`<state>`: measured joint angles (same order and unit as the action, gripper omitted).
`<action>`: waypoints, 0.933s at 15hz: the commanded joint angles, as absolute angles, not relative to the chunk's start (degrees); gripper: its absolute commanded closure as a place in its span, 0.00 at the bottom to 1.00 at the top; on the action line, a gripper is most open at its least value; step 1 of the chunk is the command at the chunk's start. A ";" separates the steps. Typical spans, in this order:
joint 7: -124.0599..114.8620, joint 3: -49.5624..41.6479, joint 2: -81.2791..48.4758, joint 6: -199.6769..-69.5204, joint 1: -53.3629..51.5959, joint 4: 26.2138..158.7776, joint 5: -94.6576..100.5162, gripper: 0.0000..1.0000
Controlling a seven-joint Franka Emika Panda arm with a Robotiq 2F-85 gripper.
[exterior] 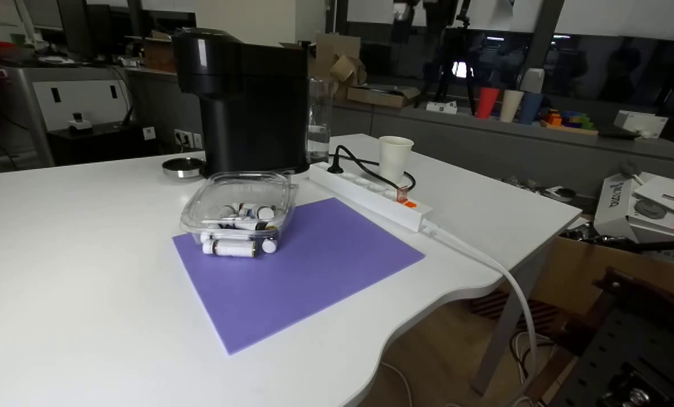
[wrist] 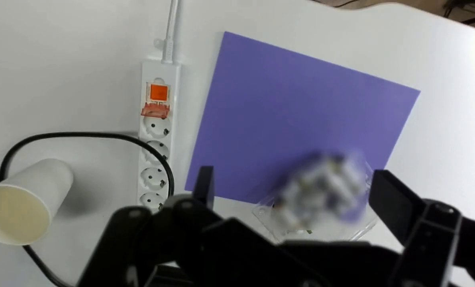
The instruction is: Take out an object from the box and place it on the purple mat
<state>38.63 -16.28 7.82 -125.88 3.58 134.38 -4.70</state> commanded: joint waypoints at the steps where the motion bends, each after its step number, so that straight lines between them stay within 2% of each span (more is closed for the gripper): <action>1: 39.62 -12.57 -1.09 -135.31 3.21 134.45 -10.17 0.00; 9: 39.37 -2.21 -18.91 -145.01 7.02 126.96 -19.50 0.00; 14: 38.49 0.97 -20.08 -148.15 9.44 127.83 -17.72 0.00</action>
<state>39.44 -0.95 -20.15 -148.05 7.49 127.81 -19.01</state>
